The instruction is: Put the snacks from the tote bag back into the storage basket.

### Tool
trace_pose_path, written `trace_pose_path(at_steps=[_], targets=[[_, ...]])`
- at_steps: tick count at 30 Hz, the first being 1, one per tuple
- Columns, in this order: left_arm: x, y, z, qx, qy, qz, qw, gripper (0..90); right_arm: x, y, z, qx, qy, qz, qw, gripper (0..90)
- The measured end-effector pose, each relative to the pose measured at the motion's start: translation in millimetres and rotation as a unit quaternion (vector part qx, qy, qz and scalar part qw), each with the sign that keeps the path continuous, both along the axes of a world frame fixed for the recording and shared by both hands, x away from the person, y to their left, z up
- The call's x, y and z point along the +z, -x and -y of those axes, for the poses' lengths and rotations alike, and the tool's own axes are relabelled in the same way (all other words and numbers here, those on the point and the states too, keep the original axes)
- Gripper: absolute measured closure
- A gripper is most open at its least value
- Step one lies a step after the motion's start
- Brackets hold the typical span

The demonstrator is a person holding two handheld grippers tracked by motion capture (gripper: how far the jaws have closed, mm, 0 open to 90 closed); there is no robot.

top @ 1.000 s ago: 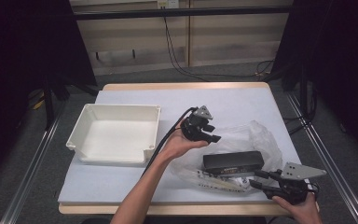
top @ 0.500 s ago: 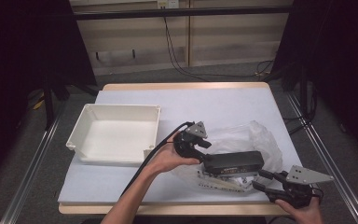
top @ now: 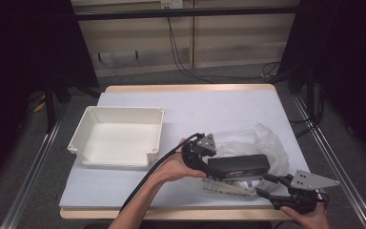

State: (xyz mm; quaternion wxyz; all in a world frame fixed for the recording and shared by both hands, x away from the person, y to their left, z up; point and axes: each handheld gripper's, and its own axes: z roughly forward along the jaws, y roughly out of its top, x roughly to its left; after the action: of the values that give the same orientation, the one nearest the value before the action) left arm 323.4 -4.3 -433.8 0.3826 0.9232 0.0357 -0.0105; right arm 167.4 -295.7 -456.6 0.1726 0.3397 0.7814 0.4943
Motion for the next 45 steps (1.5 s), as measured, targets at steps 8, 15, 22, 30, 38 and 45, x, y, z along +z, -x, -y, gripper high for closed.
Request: trace_pose_path(at_steps=[8,15,22,30,38,45], targets=[[-10.7,-1.2,5.6,-0.008,-0.033,0.002,0.9994,34.9,0.1,-2.5,-0.3,-0.004,0.000,0.000,1.0000,40.9],[-12.2,-4.1,4.9,-0.020,-0.047,-0.003,0.9987,41.1,-0.1,0.3,-2.7,-0.008,0.005,-0.002,1.0000,29.7],[-11.6,-3.1,6.3,-0.012,-0.045,-0.010,0.9989,42.7,-0.5,0.7,-2.2,-0.004,-0.003,0.001,1.0000,28.0],[-7.1,-0.4,5.0,-0.014,-0.036,-0.015,0.9991,43.2,0.0,0.7,-0.8,-0.008,-0.003,0.003,1.0000,26.0],[9.5,-2.7,-1.9,-0.018,-0.021,-0.008,0.9996,43.2,2.1,2.1,0.9,-0.019,-0.008,0.015,0.9997,22.0],[17.5,-4.3,-10.7,-0.018,-0.013,-0.012,0.9997,43.2,2.5,2.6,1.5,-0.018,-0.009,0.020,0.9996,20.6]])
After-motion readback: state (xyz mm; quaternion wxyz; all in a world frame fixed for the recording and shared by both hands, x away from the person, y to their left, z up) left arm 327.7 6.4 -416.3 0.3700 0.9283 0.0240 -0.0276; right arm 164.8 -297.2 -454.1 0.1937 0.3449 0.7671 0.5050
